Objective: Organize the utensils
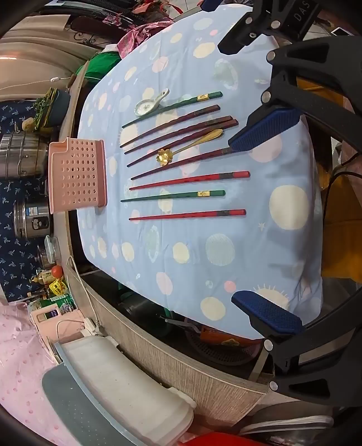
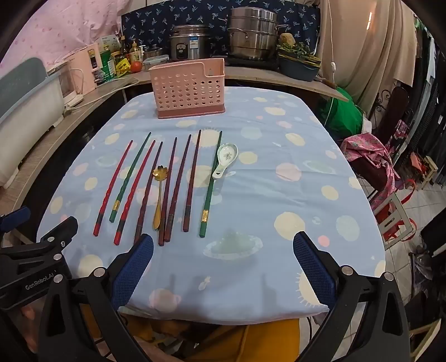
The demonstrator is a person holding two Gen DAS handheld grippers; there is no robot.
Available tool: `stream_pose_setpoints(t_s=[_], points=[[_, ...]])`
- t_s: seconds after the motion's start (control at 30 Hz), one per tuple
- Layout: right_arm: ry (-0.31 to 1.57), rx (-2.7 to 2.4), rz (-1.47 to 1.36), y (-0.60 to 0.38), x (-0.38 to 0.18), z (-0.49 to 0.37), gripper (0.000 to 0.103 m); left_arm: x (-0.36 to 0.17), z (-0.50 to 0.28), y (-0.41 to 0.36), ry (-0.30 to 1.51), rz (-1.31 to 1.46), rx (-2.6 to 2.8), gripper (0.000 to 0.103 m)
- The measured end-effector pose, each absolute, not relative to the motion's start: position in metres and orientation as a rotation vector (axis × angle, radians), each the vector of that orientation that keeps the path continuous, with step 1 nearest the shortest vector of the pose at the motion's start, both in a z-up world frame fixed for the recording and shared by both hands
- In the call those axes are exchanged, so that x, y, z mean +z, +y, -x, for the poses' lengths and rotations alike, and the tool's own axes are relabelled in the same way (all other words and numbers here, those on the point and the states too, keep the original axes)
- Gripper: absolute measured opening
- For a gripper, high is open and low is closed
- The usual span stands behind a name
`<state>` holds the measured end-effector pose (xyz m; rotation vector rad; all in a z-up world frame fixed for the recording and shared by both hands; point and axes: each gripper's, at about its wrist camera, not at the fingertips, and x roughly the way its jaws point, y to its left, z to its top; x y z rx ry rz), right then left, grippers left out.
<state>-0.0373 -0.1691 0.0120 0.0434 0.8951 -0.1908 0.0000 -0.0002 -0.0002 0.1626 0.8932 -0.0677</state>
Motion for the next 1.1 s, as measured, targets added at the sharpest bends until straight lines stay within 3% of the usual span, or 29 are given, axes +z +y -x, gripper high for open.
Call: stream_pose_setpoints(t_s=[1.1], points=[[0.916, -0.166, -0.021, -0.161, 0.008, 0.035, 0.096, 0.0, 0.0, 0.003, 0.904, -0.164, -0.064, 0.096]])
